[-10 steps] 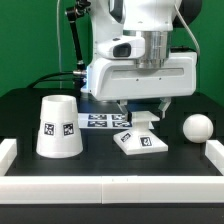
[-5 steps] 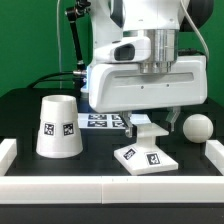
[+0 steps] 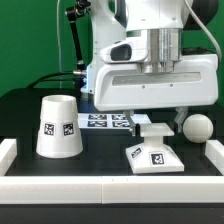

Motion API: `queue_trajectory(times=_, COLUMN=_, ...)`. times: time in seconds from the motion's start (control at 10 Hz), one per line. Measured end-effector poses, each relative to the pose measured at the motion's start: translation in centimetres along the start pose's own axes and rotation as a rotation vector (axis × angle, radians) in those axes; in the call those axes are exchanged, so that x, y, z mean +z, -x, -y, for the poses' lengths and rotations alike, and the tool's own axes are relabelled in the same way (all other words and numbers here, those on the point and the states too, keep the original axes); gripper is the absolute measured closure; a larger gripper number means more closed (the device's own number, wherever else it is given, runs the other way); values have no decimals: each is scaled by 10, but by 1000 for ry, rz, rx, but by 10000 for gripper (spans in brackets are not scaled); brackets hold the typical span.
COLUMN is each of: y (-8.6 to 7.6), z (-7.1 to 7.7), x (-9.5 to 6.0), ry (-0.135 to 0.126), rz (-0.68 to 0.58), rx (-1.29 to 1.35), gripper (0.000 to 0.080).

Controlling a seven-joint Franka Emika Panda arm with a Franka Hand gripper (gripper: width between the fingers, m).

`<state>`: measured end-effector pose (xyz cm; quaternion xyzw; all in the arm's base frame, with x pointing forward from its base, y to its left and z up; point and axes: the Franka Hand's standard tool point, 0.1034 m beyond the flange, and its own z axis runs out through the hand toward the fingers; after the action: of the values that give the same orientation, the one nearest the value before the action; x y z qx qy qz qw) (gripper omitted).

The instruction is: Assemble lamp

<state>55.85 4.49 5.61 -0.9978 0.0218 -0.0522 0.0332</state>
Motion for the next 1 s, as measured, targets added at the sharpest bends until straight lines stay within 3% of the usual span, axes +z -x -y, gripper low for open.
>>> queue_trajectory(times=0.6, y=-48, z=56, x=7, ry=-23, rz=-66, rx=-22, gripper=263)
queue_trajectory(times=1.0, y=-63, z=59, x=10, ry=-18, rz=-82, rx=-45, gripper=262)
